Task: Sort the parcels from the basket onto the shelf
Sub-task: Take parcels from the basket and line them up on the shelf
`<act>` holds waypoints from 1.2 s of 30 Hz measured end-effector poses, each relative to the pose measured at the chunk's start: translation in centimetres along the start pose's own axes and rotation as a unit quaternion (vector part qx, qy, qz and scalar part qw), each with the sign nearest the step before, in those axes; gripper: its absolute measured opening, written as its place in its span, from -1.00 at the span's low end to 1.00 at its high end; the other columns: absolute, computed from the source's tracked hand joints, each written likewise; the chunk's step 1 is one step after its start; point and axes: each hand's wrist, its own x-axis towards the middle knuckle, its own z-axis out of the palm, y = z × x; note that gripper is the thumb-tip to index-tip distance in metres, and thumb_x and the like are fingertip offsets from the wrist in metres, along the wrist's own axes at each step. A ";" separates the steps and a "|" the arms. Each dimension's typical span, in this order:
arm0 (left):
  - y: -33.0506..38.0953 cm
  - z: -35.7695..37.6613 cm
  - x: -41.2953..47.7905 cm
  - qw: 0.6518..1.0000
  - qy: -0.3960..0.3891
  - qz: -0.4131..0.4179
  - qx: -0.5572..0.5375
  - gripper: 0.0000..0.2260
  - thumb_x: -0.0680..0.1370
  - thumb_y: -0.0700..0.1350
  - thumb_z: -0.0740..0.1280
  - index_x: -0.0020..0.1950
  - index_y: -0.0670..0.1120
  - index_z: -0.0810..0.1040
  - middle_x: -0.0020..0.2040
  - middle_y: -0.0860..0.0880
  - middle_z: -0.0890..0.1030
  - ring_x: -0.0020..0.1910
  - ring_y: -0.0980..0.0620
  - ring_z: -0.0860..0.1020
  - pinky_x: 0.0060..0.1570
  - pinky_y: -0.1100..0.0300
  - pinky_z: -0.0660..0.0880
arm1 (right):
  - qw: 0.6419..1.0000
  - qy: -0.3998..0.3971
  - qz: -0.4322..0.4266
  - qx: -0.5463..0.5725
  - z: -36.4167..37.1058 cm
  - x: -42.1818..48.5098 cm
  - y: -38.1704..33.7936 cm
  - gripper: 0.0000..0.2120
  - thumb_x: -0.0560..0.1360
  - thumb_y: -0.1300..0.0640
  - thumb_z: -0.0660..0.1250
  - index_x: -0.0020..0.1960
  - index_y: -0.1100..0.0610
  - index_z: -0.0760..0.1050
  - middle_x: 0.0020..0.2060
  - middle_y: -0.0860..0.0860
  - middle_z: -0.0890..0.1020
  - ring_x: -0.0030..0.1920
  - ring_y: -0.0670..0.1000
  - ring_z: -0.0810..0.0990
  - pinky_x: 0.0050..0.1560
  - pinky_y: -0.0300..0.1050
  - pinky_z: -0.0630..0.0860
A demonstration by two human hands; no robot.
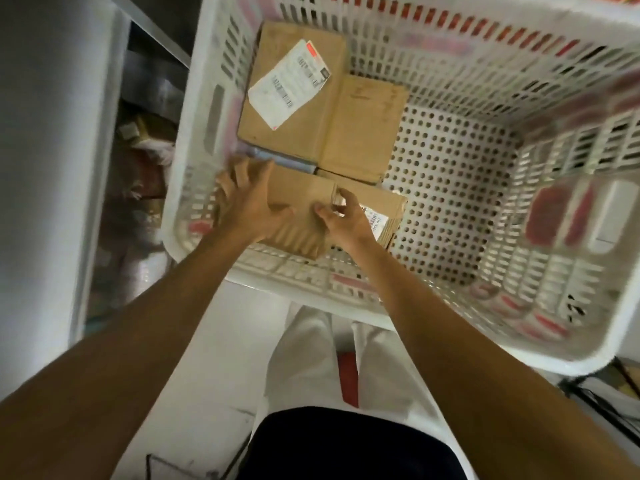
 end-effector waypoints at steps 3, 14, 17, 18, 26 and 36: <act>1.3 1.1 -0.5 0.999 0.012 0.018 0.034 -0.09 0.37 0.28 0.41 0.55 0.07 -0.02 0.53 -0.18 -0.10 0.50 -0.26 -0.15 0.44 -0.23 0.00 | 1.000 0.007 0.002 0.004 -0.6 -0.5 0.8 -0.37 0.52 -0.09 0.35 0.48 0.05 0.19 0.23 0.05 0.53 0.13 0.07 0.57 0.13 -0.01 0.54; 4.8 3.1 -1.3 0.991 0.116 0.071 0.011 -0.27 0.33 0.09 0.46 0.44 0.13 0.25 0.47 -0.04 0.16 0.40 -0.22 0.11 0.30 -0.13 0.18 | 0.993 0.089 0.065 0.042 -4.5 -0.7 2.6 -0.43 0.52 -0.12 0.32 0.43 0.07 0.28 0.15 0.03 0.53 0.08 0.04 0.53 0.08 -0.03 0.53; 2.1 2.8 -0.9 0.984 0.064 0.026 -0.162 -0.06 0.32 0.07 0.53 0.54 0.08 0.04 0.49 -0.10 0.14 0.45 -0.15 0.17 0.36 -0.11 0.26 | 0.992 0.099 0.060 0.049 -4.0 -0.4 2.9 -0.47 0.51 -0.14 0.31 0.40 0.05 0.30 0.04 -0.03 0.49 -0.09 -0.07 0.48 -0.20 -0.23 0.46; 1.3 2.7 -0.7 0.975 0.039 0.019 -0.216 0.00 0.31 0.04 0.55 0.55 0.03 -0.02 0.51 -0.09 0.15 0.46 -0.09 0.20 0.38 -0.07 0.27 | 0.991 0.104 0.064 0.063 -3.7 -0.6 3.1 -0.47 0.51 -0.13 0.31 0.40 0.05 0.31 0.03 -0.05 0.49 -0.13 -0.11 0.47 -0.28 -0.31 0.39; -0.1 1.3 -1.0 0.945 -0.066 0.018 -0.321 -0.35 0.41 -0.28 0.46 0.42 -0.07 0.25 0.15 -0.01 0.49 0.17 -0.08 0.51 0.11 0.09 0.51 | 0.984 0.108 0.092 0.111 -3.8 -2.6 2.8 -0.49 0.53 -0.13 0.29 0.37 0.12 0.34 0.13 0.01 0.46 0.12 0.03 0.45 0.09 -0.07 0.43; 2.9 -5.3 -6.0 0.919 -0.050 0.071 -0.384 -0.62 0.54 -0.01 0.34 0.34 -0.03 0.42 0.23 -0.10 0.50 0.16 -0.06 0.54 0.02 0.10 0.57 | 0.981 0.133 -0.068 0.126 -7.9 -10.9 -2.5 -0.45 0.57 -0.30 0.08 0.38 0.02 0.42 0.24 -0.06 0.49 0.27 0.05 0.46 0.33 0.03 0.37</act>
